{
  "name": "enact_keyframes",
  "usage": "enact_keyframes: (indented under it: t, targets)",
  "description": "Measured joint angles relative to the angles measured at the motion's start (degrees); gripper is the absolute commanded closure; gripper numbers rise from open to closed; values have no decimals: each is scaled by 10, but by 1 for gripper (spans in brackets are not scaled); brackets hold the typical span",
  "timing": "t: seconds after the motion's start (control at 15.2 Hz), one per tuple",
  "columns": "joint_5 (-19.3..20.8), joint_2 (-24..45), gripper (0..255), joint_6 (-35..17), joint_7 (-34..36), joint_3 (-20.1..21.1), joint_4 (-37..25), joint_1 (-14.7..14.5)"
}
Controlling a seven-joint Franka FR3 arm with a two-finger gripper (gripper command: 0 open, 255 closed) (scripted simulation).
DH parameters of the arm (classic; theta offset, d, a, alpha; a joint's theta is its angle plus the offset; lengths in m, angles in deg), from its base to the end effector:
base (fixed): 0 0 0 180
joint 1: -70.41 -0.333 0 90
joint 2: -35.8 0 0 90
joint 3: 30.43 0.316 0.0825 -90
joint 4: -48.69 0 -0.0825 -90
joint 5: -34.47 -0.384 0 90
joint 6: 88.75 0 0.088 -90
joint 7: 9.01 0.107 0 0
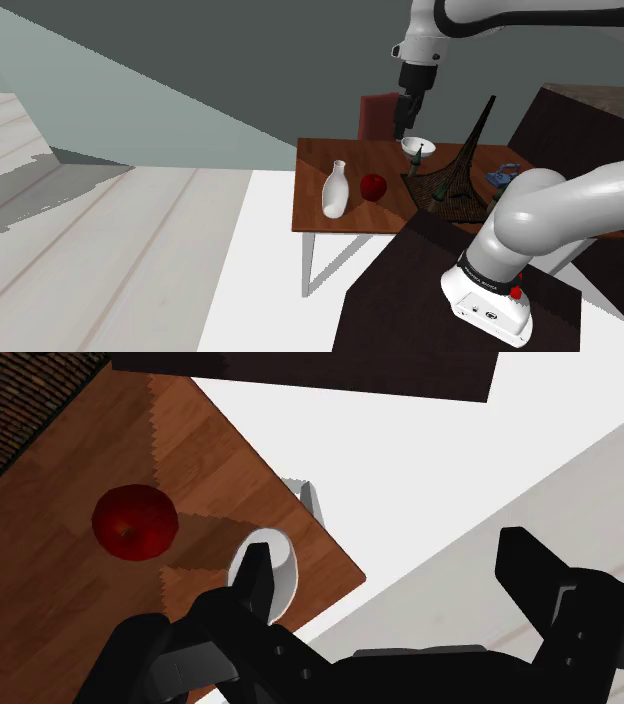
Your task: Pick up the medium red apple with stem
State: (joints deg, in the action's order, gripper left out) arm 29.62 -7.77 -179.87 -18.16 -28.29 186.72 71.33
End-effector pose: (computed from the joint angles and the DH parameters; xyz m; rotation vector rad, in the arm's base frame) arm 0.3128 0.0182 0.5592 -3.0669 -0.2549 0.0832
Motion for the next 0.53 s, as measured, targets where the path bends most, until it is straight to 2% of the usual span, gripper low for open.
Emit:
enact_keyframes:
  t: [0.2,0.53]
  targets:
    - [11,-6,0,-18,-28,-15,20,1]
    - [50,-12,0,-101,-131,-71,90,5]
